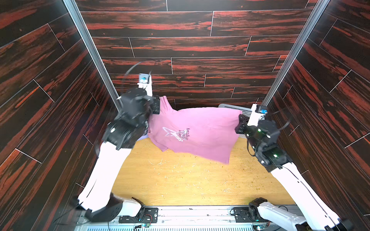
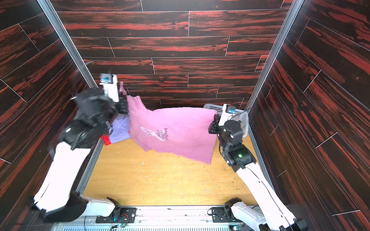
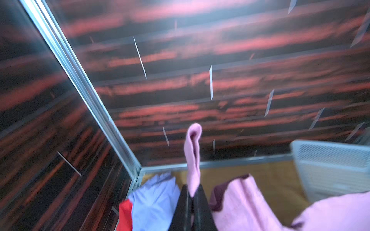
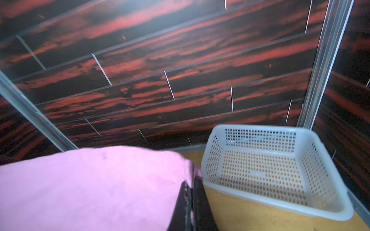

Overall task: Fold and stack t-shirts
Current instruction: Flatten out the T-shirt at the center of the board.

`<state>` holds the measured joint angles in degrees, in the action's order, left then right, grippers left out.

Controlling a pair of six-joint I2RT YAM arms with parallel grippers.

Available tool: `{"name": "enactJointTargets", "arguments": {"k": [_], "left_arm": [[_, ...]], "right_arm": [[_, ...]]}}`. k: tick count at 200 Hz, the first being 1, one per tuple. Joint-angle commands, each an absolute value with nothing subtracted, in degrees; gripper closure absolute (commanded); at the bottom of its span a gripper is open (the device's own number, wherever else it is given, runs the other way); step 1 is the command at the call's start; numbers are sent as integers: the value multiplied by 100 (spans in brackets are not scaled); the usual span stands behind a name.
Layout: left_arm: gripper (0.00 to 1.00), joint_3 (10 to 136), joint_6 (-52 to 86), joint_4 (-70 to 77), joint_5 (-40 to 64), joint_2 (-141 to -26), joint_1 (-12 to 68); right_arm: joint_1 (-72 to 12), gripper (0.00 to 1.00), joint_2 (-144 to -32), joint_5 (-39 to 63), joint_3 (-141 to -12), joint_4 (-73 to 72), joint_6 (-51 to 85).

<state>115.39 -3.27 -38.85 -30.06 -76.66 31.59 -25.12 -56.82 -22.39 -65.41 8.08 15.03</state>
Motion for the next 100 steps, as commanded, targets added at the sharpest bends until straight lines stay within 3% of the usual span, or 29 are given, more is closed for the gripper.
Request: {"name": "enactJointTargets", "arguments": {"k": [1,58,100], "left_arm": [[100,11332,-606,-3954,-3601,-7277,3502],[100,10655,-240,-4391,-3671,-5734,3744],[100,11363,-250,-5013,-3613,-5602,3743]], "right_arm": [[-2580,100,-5196,-2018,-6572,1157,1166],[-2576,100,-3891,-2026,-7260,2498,849],[-2581,100,-3457,-2861,-8038,3330,633]]}}
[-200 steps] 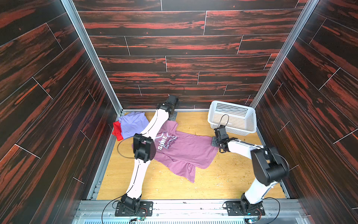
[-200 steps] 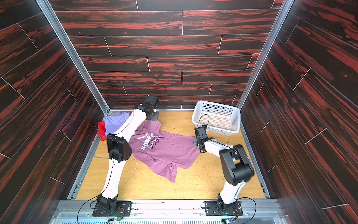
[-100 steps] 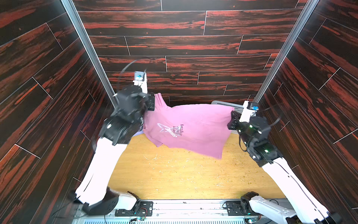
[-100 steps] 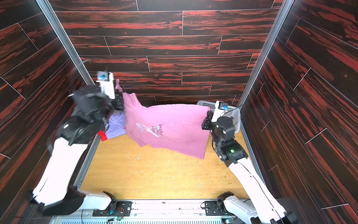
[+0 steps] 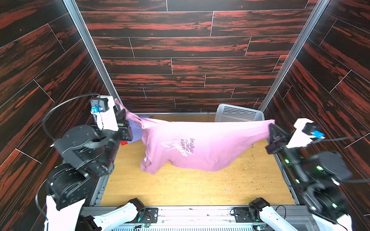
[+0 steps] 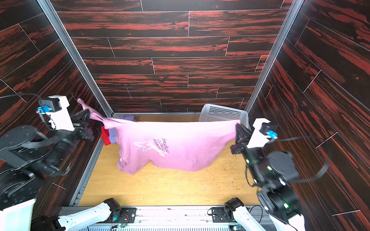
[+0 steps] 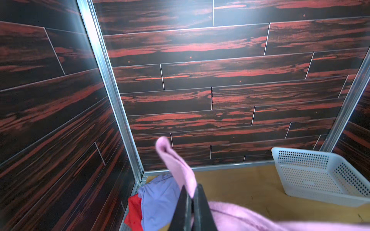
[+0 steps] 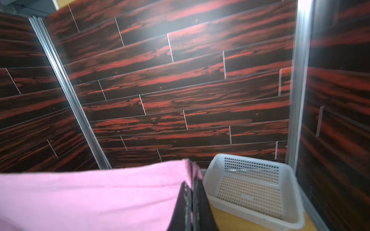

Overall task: Fold and stack t-shirts
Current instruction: Flatten out the T-shirt at the center of the board.

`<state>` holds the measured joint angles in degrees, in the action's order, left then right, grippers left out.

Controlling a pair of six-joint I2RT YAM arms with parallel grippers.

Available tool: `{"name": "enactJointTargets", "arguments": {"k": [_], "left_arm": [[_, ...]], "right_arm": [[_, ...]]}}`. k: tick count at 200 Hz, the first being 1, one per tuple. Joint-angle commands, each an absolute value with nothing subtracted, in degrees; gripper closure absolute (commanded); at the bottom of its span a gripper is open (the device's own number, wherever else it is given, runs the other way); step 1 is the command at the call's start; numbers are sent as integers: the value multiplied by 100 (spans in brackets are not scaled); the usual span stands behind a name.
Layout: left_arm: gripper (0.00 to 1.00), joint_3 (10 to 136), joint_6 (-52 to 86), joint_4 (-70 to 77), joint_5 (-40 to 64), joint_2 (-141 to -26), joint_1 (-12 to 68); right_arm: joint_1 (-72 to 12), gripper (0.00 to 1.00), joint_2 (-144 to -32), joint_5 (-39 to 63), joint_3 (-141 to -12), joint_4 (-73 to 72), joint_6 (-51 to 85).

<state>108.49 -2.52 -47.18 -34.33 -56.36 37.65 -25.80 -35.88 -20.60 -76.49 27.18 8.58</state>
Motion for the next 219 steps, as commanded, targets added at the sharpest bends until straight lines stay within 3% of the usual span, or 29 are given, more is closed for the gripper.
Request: {"name": "enactJointTargets", "arguments": {"k": [1,60,109,180,219], "left_arm": [[100,11390,-248,-5016,-3613,-5609,3739],[100,12203,-428,-4716,-3327,-6317,3738],[100,14040,-545,-5414,-3110,-7347,3739],[100,14244,-338,-5995,-2988,-6953,3742],[100,14758,-211,-6204,-2603,-6728,3642]], "right_arm": [[-2578,100,-3456,-2876,-8053,3339,633],[-2575,100,-4176,-3025,-7937,3302,866],[-2575,100,-4623,-2828,-8288,3146,776],[-2571,100,-4187,-2671,-8823,3596,564],[-2575,100,-4035,-3137,-9457,3905,347]]}}
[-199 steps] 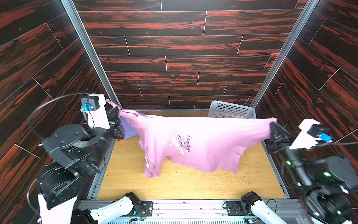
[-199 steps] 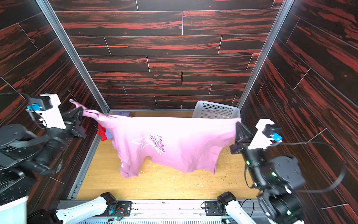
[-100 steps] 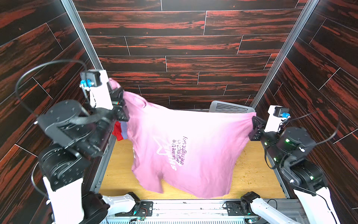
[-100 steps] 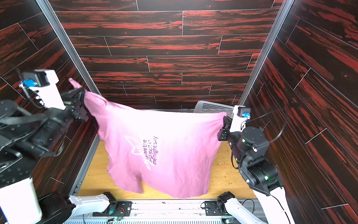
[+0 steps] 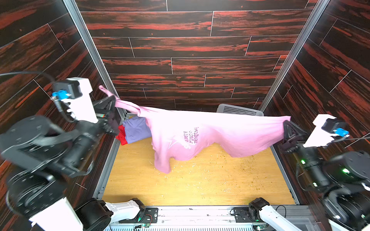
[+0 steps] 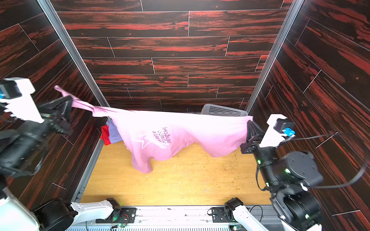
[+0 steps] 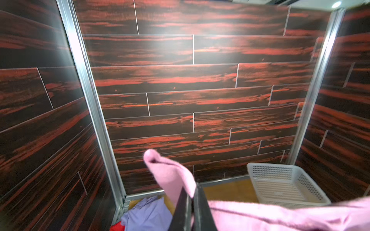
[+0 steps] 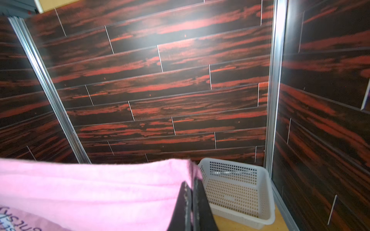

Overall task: Fold and stack t-shirts
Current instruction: Flatten out the T-shirt at the center of the board.

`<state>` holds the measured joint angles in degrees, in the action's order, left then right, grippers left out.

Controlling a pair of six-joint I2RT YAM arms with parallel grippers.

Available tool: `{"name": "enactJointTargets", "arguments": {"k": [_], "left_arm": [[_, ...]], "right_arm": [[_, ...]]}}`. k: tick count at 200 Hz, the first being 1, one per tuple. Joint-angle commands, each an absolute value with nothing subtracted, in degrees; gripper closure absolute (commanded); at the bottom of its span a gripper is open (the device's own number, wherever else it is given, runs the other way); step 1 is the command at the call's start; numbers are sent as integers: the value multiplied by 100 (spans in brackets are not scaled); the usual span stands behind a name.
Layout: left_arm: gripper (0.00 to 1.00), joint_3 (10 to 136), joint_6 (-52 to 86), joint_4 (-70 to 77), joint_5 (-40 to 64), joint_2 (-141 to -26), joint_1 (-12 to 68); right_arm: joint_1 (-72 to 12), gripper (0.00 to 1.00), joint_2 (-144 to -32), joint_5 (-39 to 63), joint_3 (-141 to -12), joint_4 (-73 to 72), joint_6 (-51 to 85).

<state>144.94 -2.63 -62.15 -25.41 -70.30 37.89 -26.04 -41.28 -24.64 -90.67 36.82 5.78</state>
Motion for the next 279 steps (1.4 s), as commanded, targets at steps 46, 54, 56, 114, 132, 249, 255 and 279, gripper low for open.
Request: {"name": "enactJointTargets", "arguments": {"k": [46,54,56,114,132,249,255,279], "left_arm": [[100,14731,-167,-6043,-2103,-6631,2936],[100,14723,-179,-6004,-2107,-6659,2905],[100,14722,-176,-5986,-2109,-6666,2904],[100,12215,-264,-4689,-2425,-6891,2900],[100,10567,-257,-3775,-2745,-6908,2894],[100,9422,1025,-1835,-1908,-10502,1317],[100,9592,995,-1846,-1884,-10603,1302],[100,10226,845,-2004,-1865,-10940,1253]], "right_arm": [[-2575,100,-4160,-3569,-9865,4023,235],[-2576,100,-4186,-3662,-9819,4005,230],[-2575,100,-4199,-3682,-9800,3994,231],[-2576,100,-4650,-3760,-8293,3628,783],[-2575,100,-4785,-3516,-7394,3287,1113],[-2595,100,-8085,-2570,-6243,1505,1934],[-2600,100,-8224,-2566,-6318,1448,1921],[-2590,100,-8639,-2600,-6629,1386,1865]]}}
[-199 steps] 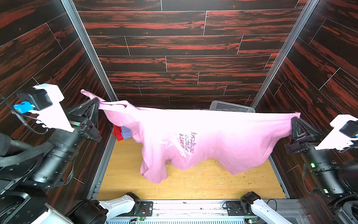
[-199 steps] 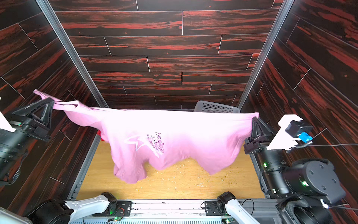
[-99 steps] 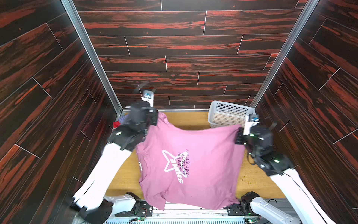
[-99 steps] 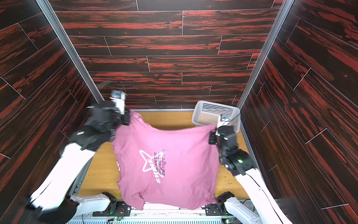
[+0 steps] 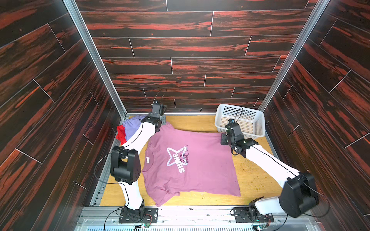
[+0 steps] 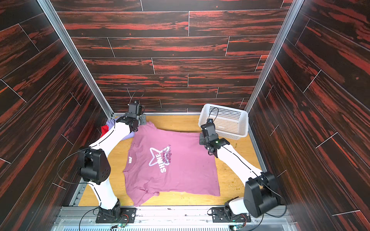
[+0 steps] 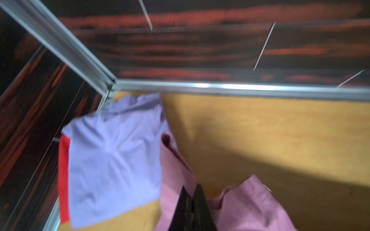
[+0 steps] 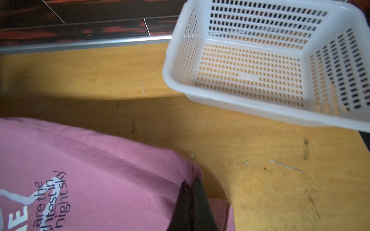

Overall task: Fold and stack t-shirts
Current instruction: Flatten out the T-shirt at the center of the board, then fold the T-shirt.

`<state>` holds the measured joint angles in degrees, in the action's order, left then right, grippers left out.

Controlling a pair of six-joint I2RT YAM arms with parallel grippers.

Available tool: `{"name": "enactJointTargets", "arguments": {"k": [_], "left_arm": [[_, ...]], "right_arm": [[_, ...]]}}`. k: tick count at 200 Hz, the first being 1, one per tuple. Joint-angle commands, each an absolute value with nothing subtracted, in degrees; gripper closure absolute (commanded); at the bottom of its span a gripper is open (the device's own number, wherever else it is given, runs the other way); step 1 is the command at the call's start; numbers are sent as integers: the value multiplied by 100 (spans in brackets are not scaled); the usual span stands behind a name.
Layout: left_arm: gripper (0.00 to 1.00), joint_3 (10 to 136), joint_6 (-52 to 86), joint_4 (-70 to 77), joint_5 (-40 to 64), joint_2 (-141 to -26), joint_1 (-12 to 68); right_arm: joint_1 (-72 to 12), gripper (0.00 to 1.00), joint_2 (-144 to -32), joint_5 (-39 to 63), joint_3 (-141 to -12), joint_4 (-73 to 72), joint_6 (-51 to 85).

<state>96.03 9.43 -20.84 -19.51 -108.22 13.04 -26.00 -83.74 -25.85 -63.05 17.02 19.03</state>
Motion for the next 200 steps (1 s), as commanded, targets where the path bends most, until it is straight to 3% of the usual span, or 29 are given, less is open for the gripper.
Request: {"name": "enactJointTargets", "arguments": {"k": [1,102,166,200], "left_arm": [[100,10250,836,-2013,-1864,-10950,1255],[100,10766,744,-1972,-1657,-11321,1020],[100,10649,718,-2147,-1572,-11028,1007],[100,9857,942,-2242,-1503,-10376,1022]], "right_arm": [[-2592,100,-8648,-2596,-6637,1379,1864],[-2590,100,-9500,-2741,-7067,1057,1618],[-2591,100,-9090,-2869,-6669,1129,1529],[-2602,100,-8735,-2718,-6211,1262,1643]]}}
